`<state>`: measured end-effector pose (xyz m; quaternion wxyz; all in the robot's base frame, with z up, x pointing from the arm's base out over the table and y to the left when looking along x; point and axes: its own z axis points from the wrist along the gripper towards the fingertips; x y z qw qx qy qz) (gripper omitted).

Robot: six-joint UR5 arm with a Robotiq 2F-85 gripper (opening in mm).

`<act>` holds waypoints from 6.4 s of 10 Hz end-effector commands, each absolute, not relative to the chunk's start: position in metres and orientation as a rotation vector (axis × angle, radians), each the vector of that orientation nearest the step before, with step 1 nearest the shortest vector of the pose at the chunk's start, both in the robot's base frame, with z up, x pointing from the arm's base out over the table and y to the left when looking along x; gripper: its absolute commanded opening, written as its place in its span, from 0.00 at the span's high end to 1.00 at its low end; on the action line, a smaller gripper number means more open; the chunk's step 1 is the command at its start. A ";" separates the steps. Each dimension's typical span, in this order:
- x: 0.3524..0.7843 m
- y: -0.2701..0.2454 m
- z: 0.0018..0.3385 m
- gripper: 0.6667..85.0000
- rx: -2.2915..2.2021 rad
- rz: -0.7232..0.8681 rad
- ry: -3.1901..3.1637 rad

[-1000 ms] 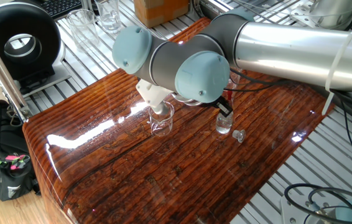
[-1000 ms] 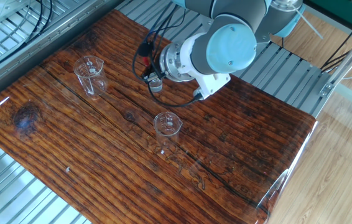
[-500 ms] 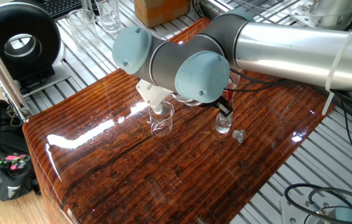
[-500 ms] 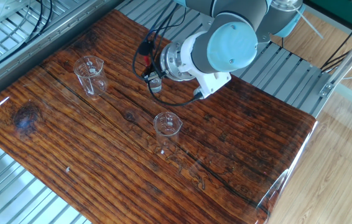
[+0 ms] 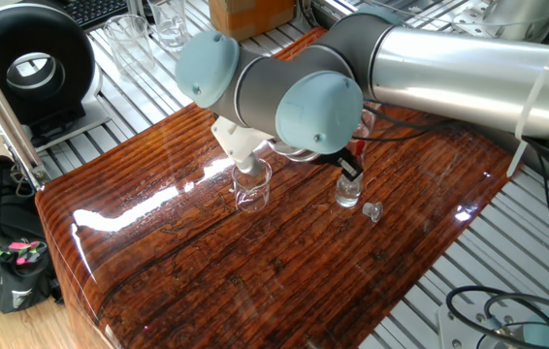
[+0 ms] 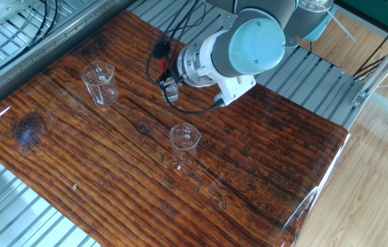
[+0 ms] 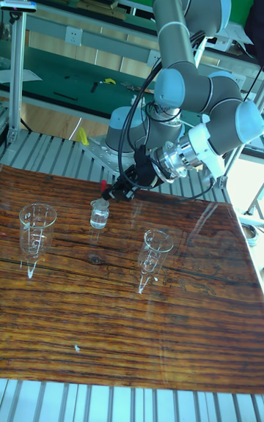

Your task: Transfer liquid using a dropper

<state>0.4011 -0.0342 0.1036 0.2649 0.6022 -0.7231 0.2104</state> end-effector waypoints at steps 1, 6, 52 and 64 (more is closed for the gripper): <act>0.399 -0.033 0.112 0.98 1.618 0.550 -1.968; 0.399 -0.038 0.142 0.98 1.600 0.524 -1.976; 0.393 0.001 0.212 0.98 1.447 0.398 -2.122; 0.407 0.004 0.206 0.98 1.390 0.454 -2.238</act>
